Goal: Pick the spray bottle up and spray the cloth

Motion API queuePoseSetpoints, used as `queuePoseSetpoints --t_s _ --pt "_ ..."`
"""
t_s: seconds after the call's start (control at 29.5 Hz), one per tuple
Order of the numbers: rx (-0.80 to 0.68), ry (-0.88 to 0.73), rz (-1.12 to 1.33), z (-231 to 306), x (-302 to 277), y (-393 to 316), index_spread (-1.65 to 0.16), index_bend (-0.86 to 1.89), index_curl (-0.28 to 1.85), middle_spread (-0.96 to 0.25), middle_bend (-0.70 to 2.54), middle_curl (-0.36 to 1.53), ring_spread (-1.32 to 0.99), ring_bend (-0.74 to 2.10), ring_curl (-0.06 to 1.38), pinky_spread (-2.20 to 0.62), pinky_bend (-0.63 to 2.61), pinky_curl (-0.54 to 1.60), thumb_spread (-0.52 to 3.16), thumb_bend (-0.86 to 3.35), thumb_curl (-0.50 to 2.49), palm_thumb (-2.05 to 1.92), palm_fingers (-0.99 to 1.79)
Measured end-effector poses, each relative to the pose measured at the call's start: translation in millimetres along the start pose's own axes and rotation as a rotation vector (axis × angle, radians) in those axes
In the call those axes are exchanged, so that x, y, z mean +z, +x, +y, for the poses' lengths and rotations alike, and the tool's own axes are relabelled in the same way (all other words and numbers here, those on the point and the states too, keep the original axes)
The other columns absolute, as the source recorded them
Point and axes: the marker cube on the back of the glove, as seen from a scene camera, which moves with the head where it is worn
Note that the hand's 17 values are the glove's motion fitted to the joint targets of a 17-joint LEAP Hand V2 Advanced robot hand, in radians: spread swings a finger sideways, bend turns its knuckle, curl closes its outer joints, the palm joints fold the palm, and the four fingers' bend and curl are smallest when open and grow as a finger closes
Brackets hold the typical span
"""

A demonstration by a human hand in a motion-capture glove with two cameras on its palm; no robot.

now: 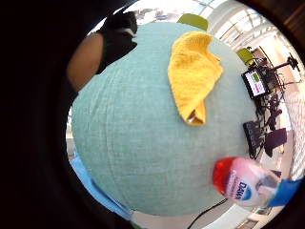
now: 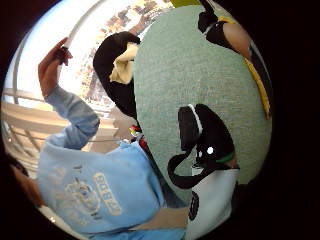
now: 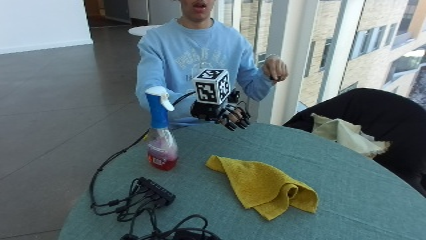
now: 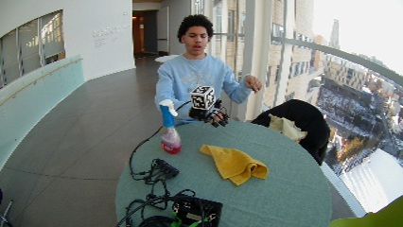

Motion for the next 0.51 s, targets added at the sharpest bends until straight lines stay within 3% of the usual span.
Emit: queuePoseSetpoints --t_s 0.24,0.51 --pt "0.009 -0.001 0.002 -5.8 -2.0 2.8 -0.29 0.30 0.21 -0.06 0.33 0.18 -0.01 0.26 0.15 0.17 0.22 0.14 0.77 0.36 0.15 0.57 0.64" --pt "0.023 -0.010 0.005 -6.7 -3.7 7.5 -0.35 0.26 0.27 -0.07 0.31 0.24 -0.01 0.24 0.19 0.21 0.19 0.19 1.00 0.33 0.20 0.60 0.64"
